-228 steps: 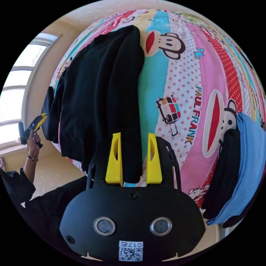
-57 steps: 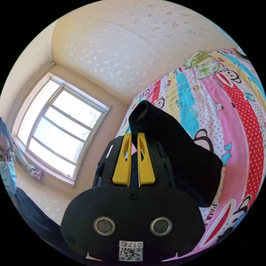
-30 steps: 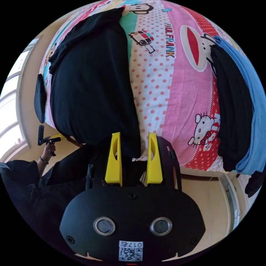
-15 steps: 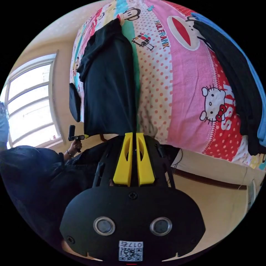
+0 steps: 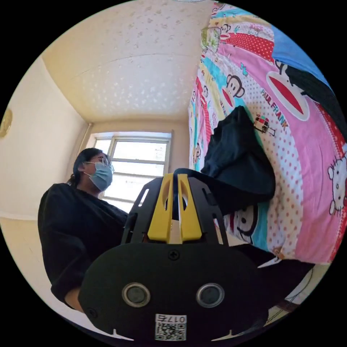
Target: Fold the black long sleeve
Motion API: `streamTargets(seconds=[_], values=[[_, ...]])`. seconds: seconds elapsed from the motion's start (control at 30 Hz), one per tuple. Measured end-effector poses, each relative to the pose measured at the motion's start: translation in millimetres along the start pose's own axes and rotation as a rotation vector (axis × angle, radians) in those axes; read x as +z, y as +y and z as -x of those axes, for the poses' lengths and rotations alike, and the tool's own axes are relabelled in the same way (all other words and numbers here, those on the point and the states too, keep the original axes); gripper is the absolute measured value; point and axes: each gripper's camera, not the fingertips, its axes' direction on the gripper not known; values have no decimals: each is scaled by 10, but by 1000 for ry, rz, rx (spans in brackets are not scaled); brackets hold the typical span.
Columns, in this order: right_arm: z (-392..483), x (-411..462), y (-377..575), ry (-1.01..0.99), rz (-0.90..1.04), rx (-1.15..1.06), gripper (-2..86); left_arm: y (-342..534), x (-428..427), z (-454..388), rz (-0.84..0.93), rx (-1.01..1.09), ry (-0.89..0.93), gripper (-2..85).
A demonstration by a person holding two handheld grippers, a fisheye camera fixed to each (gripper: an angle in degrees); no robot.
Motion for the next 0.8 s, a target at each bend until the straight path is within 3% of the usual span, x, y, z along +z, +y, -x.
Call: streamTargets(seconds=[0.13,0.27,0.37,0.5,0.67,0.8], values=[[-720,525,-937,-164,-101,-68,29,-1053,240,296,-80,32,31,39],[-1297,979,-1754,-43,-120,-2,36,-2054,628,526,-31,118,-191,42],[-1551,1267,-2190,155,-121,67,51,-2460,912,757,-25,109,-323,71],[-1417,1571,-2292,422,-68,69,96,-2367,973,989,-126,39,-389,127],[-807,2241,-1784,801,137,-241,83,-1404,1016,942,-154,51,-743,161],[-851,2868,-1159,1141,233,-517,36,-716,1074,1115,-164,-47,-810,170]])
